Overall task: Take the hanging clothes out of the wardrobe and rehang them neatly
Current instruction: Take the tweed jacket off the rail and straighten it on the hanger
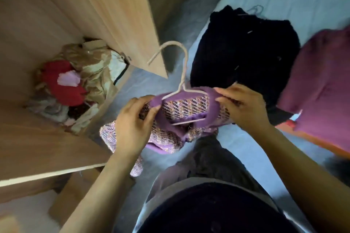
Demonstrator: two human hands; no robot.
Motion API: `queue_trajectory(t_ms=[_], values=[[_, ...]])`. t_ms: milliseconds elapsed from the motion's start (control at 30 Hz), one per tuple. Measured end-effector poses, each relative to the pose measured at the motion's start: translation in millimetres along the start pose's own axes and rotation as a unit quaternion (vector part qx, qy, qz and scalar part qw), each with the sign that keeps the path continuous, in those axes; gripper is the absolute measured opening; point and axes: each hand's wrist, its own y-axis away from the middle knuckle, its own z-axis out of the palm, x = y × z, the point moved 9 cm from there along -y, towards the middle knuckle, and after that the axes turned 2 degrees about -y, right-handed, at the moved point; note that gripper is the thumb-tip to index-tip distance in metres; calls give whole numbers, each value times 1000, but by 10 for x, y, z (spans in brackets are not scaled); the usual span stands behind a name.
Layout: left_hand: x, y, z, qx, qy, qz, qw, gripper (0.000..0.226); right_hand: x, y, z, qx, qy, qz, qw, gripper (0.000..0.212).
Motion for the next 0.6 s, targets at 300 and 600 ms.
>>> queue_trajectory(t_ms=[300,600], values=[[1265,-58,1280,-171,52,95,979,23,754,1132,-1387,159,63,148,974,27],[3436,243,2820,-279,92,235,927,21,1682,2365,-3230,326,118,247,905,24]])
